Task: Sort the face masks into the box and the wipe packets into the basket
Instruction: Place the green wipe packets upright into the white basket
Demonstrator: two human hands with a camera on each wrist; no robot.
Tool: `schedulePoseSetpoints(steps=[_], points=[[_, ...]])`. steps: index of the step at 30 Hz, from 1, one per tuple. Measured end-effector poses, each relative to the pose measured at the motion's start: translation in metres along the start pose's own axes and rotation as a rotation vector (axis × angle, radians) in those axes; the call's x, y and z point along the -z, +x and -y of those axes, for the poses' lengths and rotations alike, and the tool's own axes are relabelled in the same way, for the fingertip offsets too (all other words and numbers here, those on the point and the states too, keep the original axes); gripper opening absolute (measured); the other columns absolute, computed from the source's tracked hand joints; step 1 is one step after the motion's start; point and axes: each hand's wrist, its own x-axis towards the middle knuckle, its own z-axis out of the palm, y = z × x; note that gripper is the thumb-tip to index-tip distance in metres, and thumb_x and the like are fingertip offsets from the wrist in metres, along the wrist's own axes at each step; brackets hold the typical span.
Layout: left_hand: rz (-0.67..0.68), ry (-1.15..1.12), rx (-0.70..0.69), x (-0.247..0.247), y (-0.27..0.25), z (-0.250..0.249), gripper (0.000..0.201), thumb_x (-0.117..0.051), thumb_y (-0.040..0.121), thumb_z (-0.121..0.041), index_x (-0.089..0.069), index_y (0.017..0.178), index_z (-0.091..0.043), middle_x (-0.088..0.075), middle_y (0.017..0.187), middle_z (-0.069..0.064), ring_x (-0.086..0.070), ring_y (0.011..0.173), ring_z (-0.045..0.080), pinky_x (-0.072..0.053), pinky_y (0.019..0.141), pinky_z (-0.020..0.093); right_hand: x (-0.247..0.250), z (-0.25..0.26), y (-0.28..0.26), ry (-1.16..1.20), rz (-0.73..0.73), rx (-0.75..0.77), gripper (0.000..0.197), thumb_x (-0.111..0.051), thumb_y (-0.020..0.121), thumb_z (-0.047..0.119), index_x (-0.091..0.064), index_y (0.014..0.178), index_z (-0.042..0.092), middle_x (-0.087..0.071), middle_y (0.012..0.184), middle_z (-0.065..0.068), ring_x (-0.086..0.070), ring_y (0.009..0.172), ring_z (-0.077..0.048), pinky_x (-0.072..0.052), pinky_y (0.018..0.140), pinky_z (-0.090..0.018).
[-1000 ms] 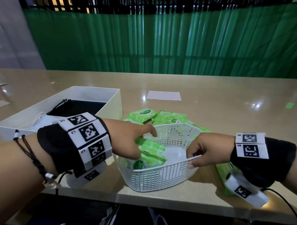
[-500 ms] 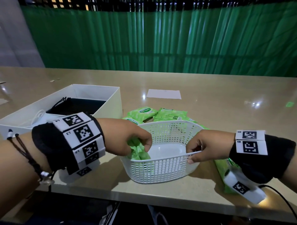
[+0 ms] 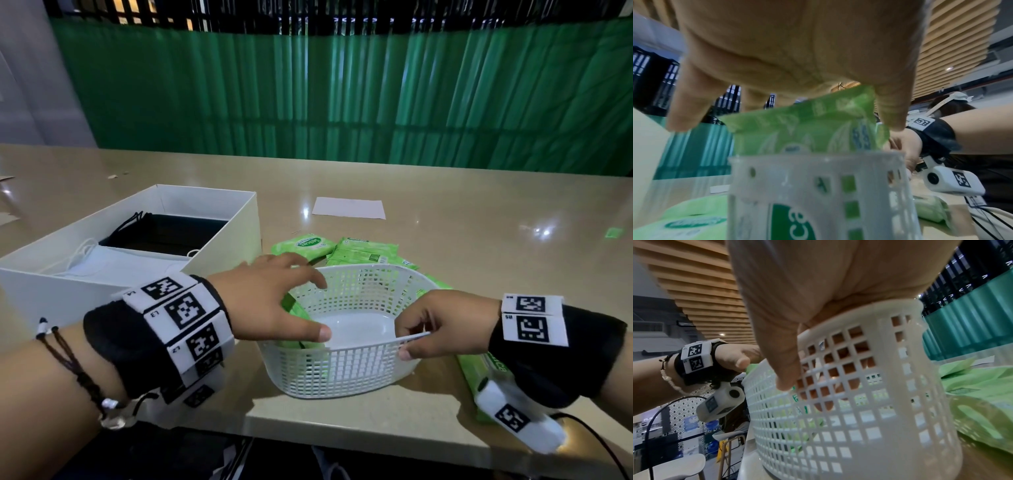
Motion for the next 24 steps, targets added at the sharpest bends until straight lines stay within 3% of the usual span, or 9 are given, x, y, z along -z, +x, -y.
schedulePoseSetpoints(steps=[3, 6, 8, 11, 14, 17, 20, 24], points=[[0.033, -0.058, 0.105, 0.003, -0.005, 0.006, 0.080, -0.042, 0.048, -0.082, -0.041, 0.121, -0.049, -0.033, 0.136, -0.015, -0.043, 0.119, 0.010, -0.037, 0.105, 0.034, 0.001, 0.000, 0.002, 0.002, 0.011, -0.003, 0.025, -0.066, 0.082, 0.036, -0.057, 0.060, 0.040, -0.054, 0.059, 0.018, -0.048, 0.059, 0.000, -0.039, 0.063, -0.024], [-0.001, -0.017, 0.138, 0.004, -0.005, 0.003, 0.059, -0.037, 0.060, -0.065, -0.051, 0.112, -0.042, -0.041, 0.126, -0.011, -0.050, 0.108, 0.013, -0.040, 0.100, 0.033, 0.002, 0.000, 0.002, 0.004, 0.015, 0.006, 0.025, -0.066, 0.083, 0.036, -0.056, 0.060, 0.039, -0.053, 0.058, 0.018, -0.047, 0.059, 0.000, -0.038, 0.062, -0.024], [0.019, 0.027, 0.128, 0.003, -0.004, 0.000, 0.056, -0.034, 0.062, -0.062, -0.051, 0.110, -0.040, -0.042, 0.124, -0.007, -0.050, 0.107, 0.015, -0.040, 0.100, 0.034, 0.002, 0.000, 0.002, 0.004, 0.010, 0.005, 0.024, -0.066, 0.083, 0.037, -0.057, 0.061, 0.037, -0.053, 0.059, 0.017, -0.047, 0.059, 0.000, -0.037, 0.062, -0.024], [0.111, 0.128, 0.104, 0.001, -0.002, -0.002, 0.061, -0.040, 0.063, -0.078, -0.048, 0.112, -0.043, -0.042, 0.120, -0.008, -0.047, 0.109, 0.015, -0.040, 0.100, 0.036, 0.000, 0.000, 0.001, -0.012, 0.000, 0.000, 0.023, -0.065, 0.083, 0.037, -0.056, 0.062, 0.034, -0.052, 0.059, 0.016, -0.046, 0.059, 0.000, -0.037, 0.061, -0.022], [0.126, 0.213, 0.011, 0.004, -0.002, -0.006, 0.070, -0.042, 0.058, -0.084, -0.049, 0.114, -0.043, -0.042, 0.120, -0.009, -0.045, 0.112, 0.014, -0.041, 0.099, 0.036, -0.001, 0.001, 0.000, -0.025, -0.006, -0.002, 0.023, -0.065, 0.084, 0.037, -0.055, 0.063, 0.032, -0.050, 0.058, 0.015, -0.045, 0.058, -0.001, -0.034, 0.059, -0.020], [0.120, 0.225, -0.056, 0.010, -0.001, -0.011, 0.065, -0.039, 0.060, -0.074, -0.053, 0.115, -0.042, -0.043, 0.120, -0.010, -0.044, 0.112, 0.013, -0.042, 0.098, 0.035, -0.001, 0.002, -0.001, -0.029, -0.005, -0.003, 0.026, -0.065, 0.084, 0.036, -0.054, 0.061, 0.033, -0.050, 0.056, 0.017, -0.045, 0.057, 0.000, -0.033, 0.057, -0.018], [0.122, 0.236, -0.087, 0.019, 0.001, -0.008, 0.052, -0.049, 0.064, -0.063, -0.056, 0.112, -0.041, -0.044, 0.118, -0.012, -0.046, 0.110, 0.012, -0.045, 0.094, 0.035, -0.001, 0.002, -0.003, -0.033, 0.003, -0.009, 0.025, -0.065, 0.084, 0.037, -0.054, 0.061, 0.035, -0.052, 0.058, 0.018, -0.047, 0.059, 0.000, -0.035, 0.060, -0.019], [0.198, 0.280, -0.097, 0.027, 0.002, -0.004, 0.057, -0.044, 0.058, -0.062, -0.059, 0.109, -0.041, -0.044, 0.117, -0.015, -0.048, 0.109, 0.012, -0.047, 0.092, 0.037, 0.000, 0.001, -0.003, -0.037, 0.011, -0.027, 0.022, -0.064, 0.084, 0.038, -0.056, 0.065, 0.033, -0.052, 0.061, 0.015, -0.046, 0.061, -0.002, -0.036, 0.062, -0.023]])
